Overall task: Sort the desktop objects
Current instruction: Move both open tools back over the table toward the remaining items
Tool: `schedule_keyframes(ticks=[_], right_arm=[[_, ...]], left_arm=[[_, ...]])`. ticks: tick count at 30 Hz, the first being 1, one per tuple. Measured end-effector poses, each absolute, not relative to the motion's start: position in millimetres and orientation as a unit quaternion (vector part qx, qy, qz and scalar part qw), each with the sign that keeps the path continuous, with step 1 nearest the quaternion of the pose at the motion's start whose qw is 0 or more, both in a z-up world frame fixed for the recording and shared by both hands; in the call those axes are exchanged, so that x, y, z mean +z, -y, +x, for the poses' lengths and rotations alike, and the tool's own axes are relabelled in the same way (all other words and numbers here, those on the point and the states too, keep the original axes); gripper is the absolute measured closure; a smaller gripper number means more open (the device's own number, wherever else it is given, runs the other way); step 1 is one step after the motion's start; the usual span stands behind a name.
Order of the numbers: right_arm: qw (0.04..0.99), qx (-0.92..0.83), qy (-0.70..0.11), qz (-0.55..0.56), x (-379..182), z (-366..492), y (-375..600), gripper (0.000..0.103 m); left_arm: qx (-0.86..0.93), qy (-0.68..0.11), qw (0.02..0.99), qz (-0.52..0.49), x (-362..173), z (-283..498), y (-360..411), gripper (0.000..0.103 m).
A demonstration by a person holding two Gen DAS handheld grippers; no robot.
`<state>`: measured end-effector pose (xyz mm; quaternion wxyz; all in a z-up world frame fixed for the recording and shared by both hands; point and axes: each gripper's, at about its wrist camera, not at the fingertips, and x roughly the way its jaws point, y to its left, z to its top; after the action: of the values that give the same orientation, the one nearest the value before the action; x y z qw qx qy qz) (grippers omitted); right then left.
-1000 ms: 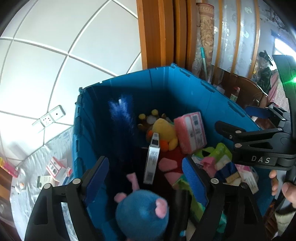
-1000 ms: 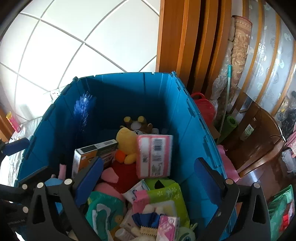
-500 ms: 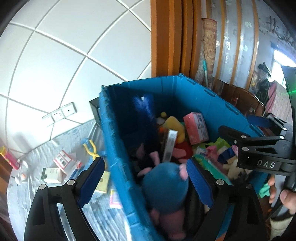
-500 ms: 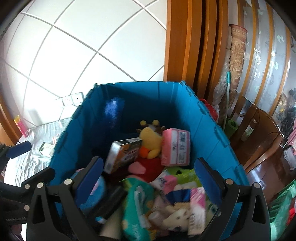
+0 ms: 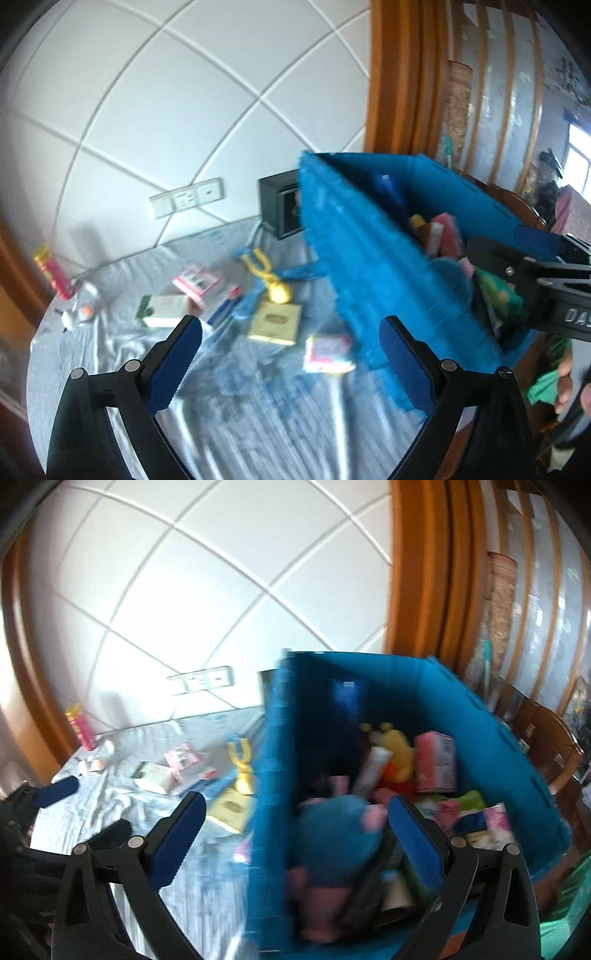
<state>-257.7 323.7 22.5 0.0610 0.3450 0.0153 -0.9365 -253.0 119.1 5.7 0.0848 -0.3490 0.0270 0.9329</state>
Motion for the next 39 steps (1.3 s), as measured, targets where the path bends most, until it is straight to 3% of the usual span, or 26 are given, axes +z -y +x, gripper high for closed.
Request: schedule_keyframes(ticks=[14, 29, 39], right_arm=[[0.165, -0.912, -0.048, 0.372, -26, -249, -157, 0.002], [0.226, -0.845, -0.027, 0.484, -148, -343, -114, 0.002], [0.253, -0.824, -0.054, 0.504, -168, -381, -61, 0.002]], left_arm=[[0.916, 0.026, -0.005, -0.400, -66, -233, 19, 0.005], [0.858, 0.064, -0.140, -0.489, -158, -263, 115, 0.005], [0.842, 0.102, -0.186, -0.497, -169, -286, 199, 0.005]])
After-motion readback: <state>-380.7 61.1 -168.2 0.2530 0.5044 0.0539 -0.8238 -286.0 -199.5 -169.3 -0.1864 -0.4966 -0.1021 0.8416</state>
